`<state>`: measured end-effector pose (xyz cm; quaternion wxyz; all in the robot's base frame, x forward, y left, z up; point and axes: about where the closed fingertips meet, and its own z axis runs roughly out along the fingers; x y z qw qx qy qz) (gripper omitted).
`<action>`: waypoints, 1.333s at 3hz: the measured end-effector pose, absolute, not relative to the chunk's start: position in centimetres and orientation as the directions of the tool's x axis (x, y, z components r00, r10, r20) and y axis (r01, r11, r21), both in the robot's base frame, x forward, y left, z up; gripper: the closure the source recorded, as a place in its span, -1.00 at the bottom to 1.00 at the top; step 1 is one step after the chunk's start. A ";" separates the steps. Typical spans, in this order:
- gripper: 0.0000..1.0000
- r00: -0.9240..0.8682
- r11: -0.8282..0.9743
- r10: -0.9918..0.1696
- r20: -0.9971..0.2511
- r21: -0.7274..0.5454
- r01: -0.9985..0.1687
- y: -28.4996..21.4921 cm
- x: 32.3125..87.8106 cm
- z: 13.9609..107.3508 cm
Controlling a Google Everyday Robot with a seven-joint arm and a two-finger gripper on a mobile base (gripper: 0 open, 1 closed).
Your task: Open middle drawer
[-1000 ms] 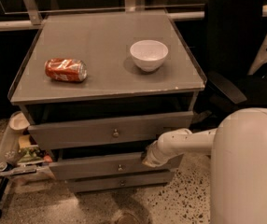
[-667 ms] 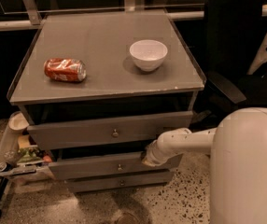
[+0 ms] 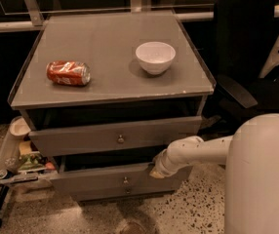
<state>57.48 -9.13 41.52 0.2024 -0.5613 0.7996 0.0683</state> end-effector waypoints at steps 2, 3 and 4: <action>1.00 -0.300 0.367 -0.869 -0.394 -0.106 -0.924 -9.3 56.6 41.4; 1.00 -0.300 0.367 -0.869 -0.394 -0.106 -0.924 -9.3 56.6 41.6; 1.00 -0.310 0.373 -0.869 -0.386 -0.099 -0.923 -9.4 55.7 41.6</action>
Offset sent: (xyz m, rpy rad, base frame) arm -0.0750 -0.0213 -0.0107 -0.0203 0.0927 -0.0576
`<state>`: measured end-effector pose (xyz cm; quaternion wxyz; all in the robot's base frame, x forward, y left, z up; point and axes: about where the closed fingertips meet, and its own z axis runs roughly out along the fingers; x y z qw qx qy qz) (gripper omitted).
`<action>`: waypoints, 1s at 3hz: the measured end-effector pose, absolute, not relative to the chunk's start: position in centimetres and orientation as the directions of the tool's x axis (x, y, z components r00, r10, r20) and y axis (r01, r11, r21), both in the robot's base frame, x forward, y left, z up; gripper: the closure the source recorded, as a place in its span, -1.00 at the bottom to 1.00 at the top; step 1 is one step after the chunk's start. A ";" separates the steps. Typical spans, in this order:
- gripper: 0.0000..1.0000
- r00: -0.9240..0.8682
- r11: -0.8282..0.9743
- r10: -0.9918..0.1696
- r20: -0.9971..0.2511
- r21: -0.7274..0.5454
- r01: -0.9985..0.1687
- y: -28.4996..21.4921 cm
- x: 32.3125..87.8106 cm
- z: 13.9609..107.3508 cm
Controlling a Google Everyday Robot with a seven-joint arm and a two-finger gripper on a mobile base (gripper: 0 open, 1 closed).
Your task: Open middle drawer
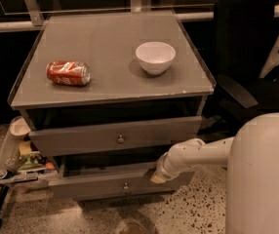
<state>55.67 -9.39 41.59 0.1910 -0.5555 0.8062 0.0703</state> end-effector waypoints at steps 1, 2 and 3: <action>1.00 -0.305 0.366 -0.873 -0.381 -0.096 -0.926 -9.5 54.9 41.5; 1.00 -0.317 0.377 -0.868 -0.382 -0.093 -0.921 -9.8 54.1 41.6; 1.00 -0.326 0.389 -0.863 -0.385 -0.097 -0.916 -10.2 54.1 41.8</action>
Offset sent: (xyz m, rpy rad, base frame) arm -0.0962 -0.0259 -0.0200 -0.0149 0.0880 -0.0310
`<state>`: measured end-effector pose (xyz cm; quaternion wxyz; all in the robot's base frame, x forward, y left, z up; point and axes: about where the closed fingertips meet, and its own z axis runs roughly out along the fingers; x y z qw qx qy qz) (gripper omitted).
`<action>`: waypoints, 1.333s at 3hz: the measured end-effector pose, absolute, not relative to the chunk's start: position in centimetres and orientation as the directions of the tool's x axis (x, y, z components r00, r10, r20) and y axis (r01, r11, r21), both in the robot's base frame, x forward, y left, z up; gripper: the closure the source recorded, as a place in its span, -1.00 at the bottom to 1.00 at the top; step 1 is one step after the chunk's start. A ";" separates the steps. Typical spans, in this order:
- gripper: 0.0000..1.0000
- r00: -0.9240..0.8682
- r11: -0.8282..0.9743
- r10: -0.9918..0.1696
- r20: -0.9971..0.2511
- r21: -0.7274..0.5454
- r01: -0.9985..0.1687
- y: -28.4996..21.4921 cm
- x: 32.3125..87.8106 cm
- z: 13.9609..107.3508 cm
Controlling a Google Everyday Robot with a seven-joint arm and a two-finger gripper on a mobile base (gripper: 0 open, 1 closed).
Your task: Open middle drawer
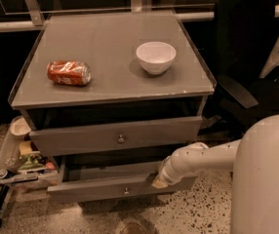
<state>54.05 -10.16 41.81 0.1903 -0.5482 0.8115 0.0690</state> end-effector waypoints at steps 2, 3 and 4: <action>1.00 -0.333 0.391 -0.864 -0.378 -0.086 -0.916 -10.3 53.1 41.6; 1.00 -0.345 0.398 -0.862 -0.370 -0.075 -0.914 -10.5 52.3 41.5; 1.00 -0.346 0.398 -0.862 -0.370 -0.075 -0.914 -10.5 52.3 41.7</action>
Offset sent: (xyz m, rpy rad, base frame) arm -0.1600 -0.0494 -0.0269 -0.0231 0.1691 -0.1187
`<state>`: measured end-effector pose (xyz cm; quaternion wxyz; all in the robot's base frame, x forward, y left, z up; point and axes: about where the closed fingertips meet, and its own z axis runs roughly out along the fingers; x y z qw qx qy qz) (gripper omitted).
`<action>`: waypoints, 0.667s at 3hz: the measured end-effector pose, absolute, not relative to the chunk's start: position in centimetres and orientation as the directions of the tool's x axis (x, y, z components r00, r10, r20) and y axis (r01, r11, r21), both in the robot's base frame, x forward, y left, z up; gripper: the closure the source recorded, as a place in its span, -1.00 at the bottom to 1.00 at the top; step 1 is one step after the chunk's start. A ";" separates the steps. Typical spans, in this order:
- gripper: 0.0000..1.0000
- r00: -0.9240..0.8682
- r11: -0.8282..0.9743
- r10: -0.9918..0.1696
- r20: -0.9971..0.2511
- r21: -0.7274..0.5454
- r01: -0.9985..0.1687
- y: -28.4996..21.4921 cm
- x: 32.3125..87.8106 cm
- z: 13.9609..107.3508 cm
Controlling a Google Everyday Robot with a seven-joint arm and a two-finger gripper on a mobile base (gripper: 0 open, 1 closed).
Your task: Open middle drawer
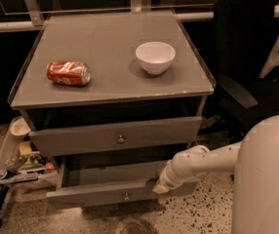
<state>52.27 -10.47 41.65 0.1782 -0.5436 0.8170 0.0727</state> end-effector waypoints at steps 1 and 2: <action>1.00 -0.359 0.407 -0.859 -0.364 -0.064 -0.911 -10.7 51.4 41.5; 1.00 -0.359 0.407 -0.859 -0.364 -0.064 -0.911 -10.7 51.4 41.6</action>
Offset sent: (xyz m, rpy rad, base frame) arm -0.1512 -0.0419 -0.0091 -0.0238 0.1687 -0.1248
